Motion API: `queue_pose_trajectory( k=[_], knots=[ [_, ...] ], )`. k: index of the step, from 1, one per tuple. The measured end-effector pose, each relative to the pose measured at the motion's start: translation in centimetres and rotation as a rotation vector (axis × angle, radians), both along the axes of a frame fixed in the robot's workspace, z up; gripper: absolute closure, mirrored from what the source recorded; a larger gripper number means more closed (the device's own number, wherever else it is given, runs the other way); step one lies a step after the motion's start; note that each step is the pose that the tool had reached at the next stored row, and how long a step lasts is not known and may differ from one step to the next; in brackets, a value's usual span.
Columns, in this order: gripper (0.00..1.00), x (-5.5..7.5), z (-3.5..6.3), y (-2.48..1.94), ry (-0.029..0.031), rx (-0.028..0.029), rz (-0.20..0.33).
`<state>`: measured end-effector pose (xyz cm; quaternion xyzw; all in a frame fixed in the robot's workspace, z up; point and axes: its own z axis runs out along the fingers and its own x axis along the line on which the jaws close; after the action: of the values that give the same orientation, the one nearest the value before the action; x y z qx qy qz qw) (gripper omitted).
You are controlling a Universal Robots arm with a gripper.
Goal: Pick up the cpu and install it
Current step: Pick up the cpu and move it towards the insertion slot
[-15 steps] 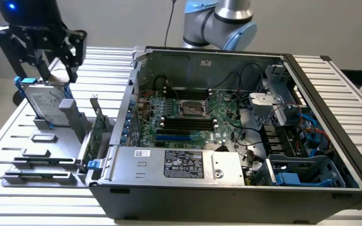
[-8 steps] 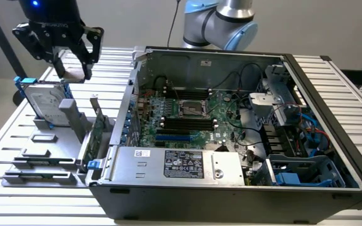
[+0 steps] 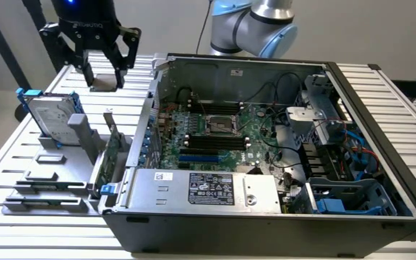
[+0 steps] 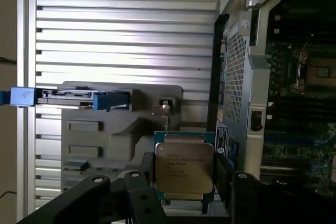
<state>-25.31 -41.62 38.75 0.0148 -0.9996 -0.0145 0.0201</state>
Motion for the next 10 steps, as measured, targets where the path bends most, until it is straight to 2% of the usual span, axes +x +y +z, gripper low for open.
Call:
queue_pose_trajectory(
  k=[10],
  knots=[
    [0.45,4.0,0.21,1.03,0.0,0.0,0.0]
  ],
)
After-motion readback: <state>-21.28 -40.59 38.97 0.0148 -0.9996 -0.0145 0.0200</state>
